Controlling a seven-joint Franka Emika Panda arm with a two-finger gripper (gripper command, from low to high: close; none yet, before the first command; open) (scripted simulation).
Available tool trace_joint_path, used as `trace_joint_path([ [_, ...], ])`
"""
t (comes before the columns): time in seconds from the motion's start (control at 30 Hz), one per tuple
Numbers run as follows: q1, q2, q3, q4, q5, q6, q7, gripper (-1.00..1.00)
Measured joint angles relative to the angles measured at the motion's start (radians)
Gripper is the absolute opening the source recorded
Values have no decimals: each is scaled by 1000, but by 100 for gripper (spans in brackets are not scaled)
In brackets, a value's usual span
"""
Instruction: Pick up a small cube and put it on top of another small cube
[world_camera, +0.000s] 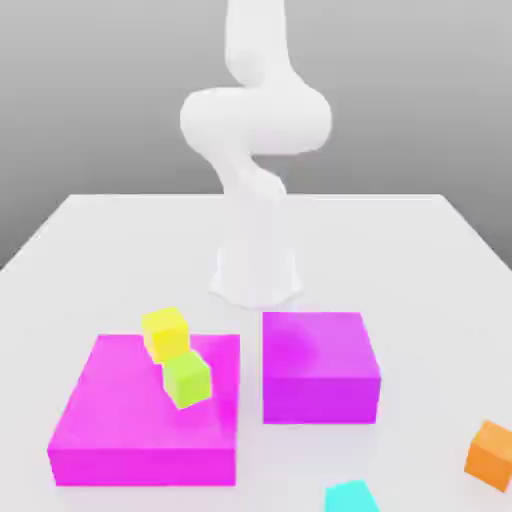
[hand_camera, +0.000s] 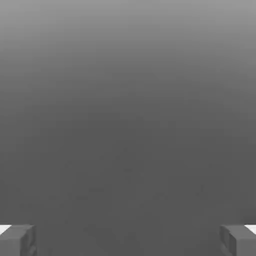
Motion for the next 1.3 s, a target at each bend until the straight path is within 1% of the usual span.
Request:
trace_joint_path([
  [0.6, 51, 659, 65, -13, -40, 212, -31, 0],
  [0.93, 91, 1021, 84, -20, -65, 328, -46, 0],
  [1.1, 114, 1203, 62, 12, -90, 453, -30, 0],
  [1.13, 117, 1221, 59, 16, -93, 467, -28, -100],
  [1.3, 117, 1221, 59, 16, -94, 467, -27, -100],
])
